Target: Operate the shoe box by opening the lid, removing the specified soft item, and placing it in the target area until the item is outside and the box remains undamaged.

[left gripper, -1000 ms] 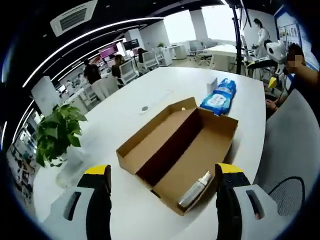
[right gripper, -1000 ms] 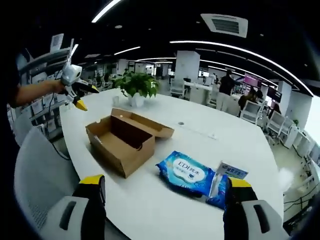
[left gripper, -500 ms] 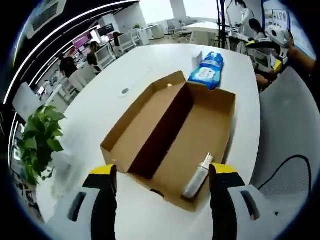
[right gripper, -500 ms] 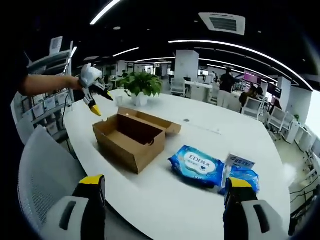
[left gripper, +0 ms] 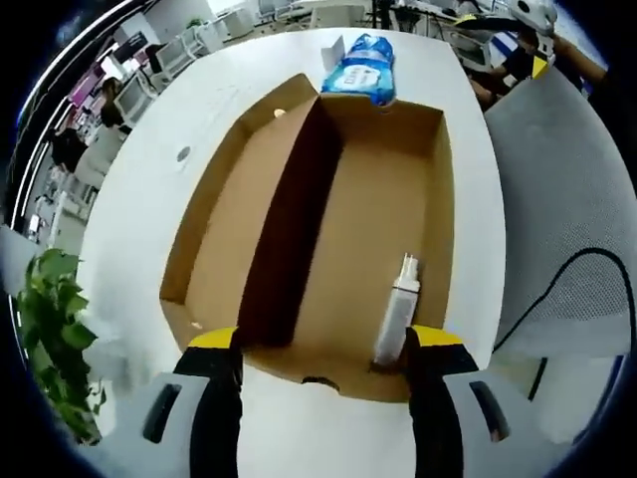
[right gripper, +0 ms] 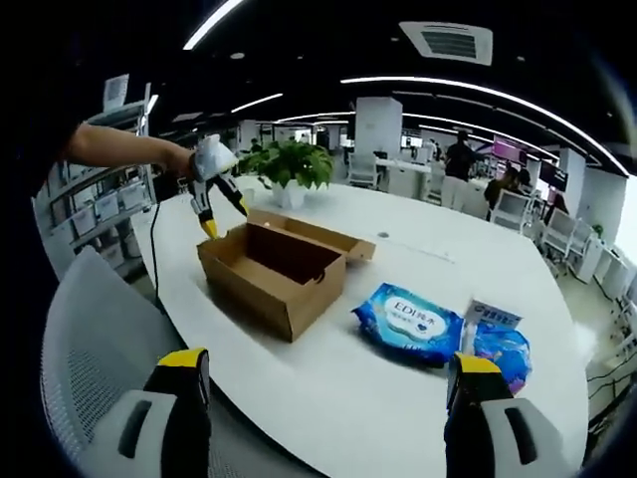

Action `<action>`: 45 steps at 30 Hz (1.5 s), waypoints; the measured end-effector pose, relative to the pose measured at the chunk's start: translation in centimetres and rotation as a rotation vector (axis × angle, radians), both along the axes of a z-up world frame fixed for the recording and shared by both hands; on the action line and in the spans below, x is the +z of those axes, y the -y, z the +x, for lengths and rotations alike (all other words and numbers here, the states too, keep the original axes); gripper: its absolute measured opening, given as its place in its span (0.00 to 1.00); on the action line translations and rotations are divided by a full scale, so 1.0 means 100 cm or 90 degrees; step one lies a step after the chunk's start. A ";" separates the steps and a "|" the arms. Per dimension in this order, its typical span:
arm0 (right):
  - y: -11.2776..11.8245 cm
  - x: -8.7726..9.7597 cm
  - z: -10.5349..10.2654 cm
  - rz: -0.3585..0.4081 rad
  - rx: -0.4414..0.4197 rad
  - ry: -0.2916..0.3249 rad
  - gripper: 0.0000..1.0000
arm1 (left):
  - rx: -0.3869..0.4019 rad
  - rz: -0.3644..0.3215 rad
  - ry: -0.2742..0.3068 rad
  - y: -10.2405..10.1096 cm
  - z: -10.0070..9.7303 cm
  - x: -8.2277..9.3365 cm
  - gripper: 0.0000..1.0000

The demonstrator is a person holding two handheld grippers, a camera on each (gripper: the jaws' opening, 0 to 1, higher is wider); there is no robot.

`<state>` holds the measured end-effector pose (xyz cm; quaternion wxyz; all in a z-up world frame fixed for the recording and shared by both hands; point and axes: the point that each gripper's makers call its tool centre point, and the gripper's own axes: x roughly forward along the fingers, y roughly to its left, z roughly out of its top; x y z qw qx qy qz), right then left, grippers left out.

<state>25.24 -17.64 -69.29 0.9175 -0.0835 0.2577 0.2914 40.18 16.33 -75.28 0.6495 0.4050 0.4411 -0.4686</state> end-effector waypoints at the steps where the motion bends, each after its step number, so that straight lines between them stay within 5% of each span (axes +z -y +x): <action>1: -0.001 -0.002 -0.002 0.001 0.000 -0.004 1.00 | -0.004 0.003 -0.011 0.003 0.000 -0.003 0.66; 14: 0.006 -0.019 -0.014 -0.016 -0.018 -0.038 1.00 | -0.134 0.053 -0.093 0.021 -0.011 -0.034 0.62; 25: 0.016 -0.017 -0.013 -0.019 -0.042 -0.037 1.00 | -0.173 0.074 -0.147 0.027 -0.017 -0.054 0.61; 45: 0.022 -0.012 -0.014 -0.024 -0.050 -0.034 1.00 | -0.140 0.056 -0.160 0.032 -0.023 -0.073 0.61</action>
